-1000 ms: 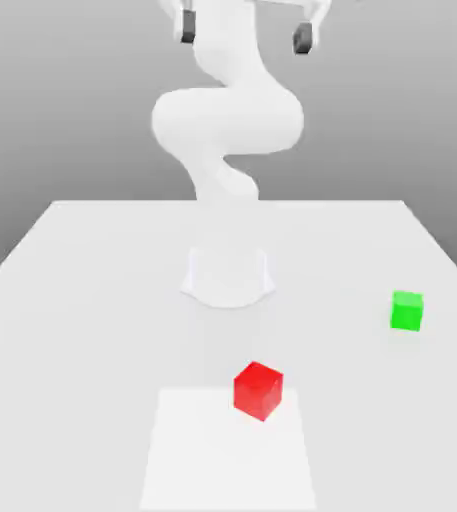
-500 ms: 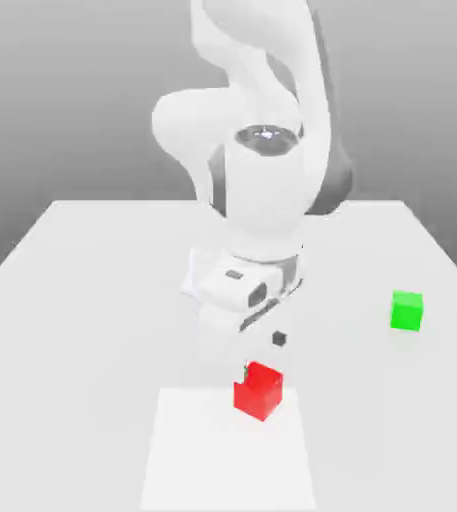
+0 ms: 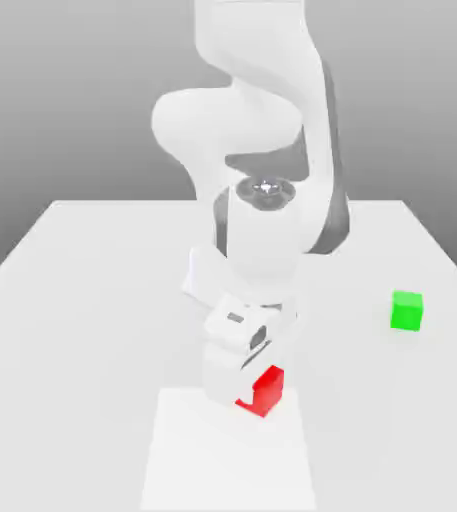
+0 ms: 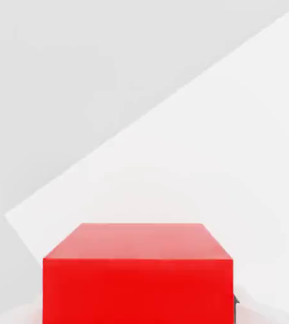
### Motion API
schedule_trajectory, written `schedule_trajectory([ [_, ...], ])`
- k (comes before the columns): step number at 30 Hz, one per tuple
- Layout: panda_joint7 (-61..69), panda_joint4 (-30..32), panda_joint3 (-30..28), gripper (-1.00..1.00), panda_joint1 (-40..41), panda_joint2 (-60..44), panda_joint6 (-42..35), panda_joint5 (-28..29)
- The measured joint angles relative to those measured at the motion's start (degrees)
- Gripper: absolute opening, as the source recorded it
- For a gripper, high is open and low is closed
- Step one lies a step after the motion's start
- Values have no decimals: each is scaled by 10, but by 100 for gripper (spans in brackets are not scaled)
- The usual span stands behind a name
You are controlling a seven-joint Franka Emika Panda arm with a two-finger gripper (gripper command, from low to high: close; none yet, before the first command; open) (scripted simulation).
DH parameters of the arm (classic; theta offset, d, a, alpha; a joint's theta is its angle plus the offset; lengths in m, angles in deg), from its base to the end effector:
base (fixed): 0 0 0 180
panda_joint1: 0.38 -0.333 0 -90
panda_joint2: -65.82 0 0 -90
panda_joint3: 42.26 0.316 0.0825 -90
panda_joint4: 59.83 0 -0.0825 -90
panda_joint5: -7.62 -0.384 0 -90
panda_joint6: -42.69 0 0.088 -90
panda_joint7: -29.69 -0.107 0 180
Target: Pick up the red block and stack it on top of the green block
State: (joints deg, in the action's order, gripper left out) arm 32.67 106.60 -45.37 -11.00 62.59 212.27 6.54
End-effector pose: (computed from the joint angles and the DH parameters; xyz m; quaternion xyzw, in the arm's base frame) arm 0.3354 0.0425 0.1738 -0.9966 -0.0822 0.0006 0.0001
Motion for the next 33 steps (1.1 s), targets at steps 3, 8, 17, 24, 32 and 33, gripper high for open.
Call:
schedule_trajectory([
  [3, -11, 9, 0, -100, 5, 62, -53, 16],
  [8, 20, 11, 57, -100, -82, 113, -99, -11],
  [17, 100, 6, 192, -100, -309, 162, -150, -82],
  [24, 112, 2, 263, -100, -394, 134, -127, -80],
  [32, 26, 0, 253, 100, -369, 17, -18, 46],
  [33, 26, 0, 253, 100, -369, 17, -18, 46],
])
